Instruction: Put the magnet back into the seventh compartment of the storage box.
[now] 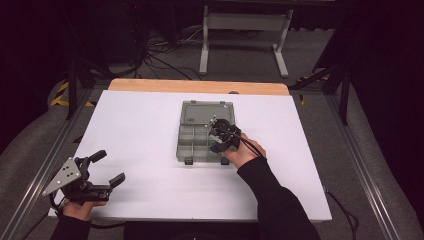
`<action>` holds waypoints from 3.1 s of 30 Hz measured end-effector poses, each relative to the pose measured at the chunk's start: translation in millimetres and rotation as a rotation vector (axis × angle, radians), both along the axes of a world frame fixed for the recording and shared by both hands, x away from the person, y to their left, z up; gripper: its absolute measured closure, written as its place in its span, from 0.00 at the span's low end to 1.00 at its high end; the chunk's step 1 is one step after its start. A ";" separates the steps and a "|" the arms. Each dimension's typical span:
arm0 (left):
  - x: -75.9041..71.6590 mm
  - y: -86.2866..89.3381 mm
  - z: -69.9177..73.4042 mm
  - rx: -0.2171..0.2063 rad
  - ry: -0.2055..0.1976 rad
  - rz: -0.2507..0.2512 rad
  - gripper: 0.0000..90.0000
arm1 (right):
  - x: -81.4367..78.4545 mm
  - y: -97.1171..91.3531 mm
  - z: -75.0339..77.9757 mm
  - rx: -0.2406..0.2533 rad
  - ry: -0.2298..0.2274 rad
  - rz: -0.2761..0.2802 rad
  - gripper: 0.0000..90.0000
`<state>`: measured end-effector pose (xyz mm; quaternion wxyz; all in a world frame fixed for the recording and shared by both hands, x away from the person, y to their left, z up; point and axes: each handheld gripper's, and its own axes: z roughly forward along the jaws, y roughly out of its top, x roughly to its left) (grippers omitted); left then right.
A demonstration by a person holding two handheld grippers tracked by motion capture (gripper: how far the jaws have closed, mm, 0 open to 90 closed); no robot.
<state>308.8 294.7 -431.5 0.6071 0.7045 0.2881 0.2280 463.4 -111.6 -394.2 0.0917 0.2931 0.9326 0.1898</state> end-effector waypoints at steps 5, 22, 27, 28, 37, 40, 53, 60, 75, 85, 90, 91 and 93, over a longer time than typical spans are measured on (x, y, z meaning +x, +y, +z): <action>0.1 -0.2 -0.1 0.001 0.000 -0.002 0.00 | 0.2 1.6 -1.8 -0.001 0.004 0.000 0.68; 0.0 0.2 0.1 0.002 0.002 -0.002 0.00 | 1.9 7.6 -9.3 -0.027 0.015 0.008 0.65; 0.2 -0.2 -0.1 -0.001 0.002 -0.002 0.00 | -0.5 6.3 -5.8 -0.021 0.002 0.008 0.61; 0.3 -0.2 0.0 0.001 0.003 -0.003 0.00 | -1.2 5.8 -4.6 -0.018 -0.001 0.008 0.59; 1.3 -1.2 -0.7 0.003 0.008 -0.005 0.00 | -12.8 -0.6 14.8 0.053 -0.058 0.026 0.38; 1.0 -1.0 -0.7 -0.002 0.010 -0.003 0.00 | -16.0 -2.5 19.4 0.075 -0.063 0.031 0.34; 0.0 -1.0 -0.1 0.003 0.005 -0.004 0.00 | -43.1 -17.5 45.4 0.174 -0.118 0.071 0.14; 0.4 -1.0 -0.2 0.002 0.005 -0.003 0.00 | -57.0 -32.9 56.0 0.232 -0.165 0.072 0.08; 0.2 -2.0 0.1 0.000 0.006 0.001 0.00 | -86.8 -76.1 63.8 0.389 -0.277 0.059 0.01; 0.2 -2.0 0.2 0.001 0.006 0.003 0.00 | -99.0 -103.0 56.2 0.516 -0.374 0.071 0.00; 0.3 -2.0 0.3 0.005 0.004 0.002 0.00 | -106.5 -116.0 49.6 0.553 -0.392 0.074 0.00; 0.2 -2.0 0.4 0.005 0.005 0.003 0.00 | -108.2 -118.4 48.6 0.560 -0.402 0.074 0.00; 0.2 -2.1 0.3 0.002 0.007 0.004 0.00 | -112.3 -123.6 46.4 0.570 -0.423 0.069 0.00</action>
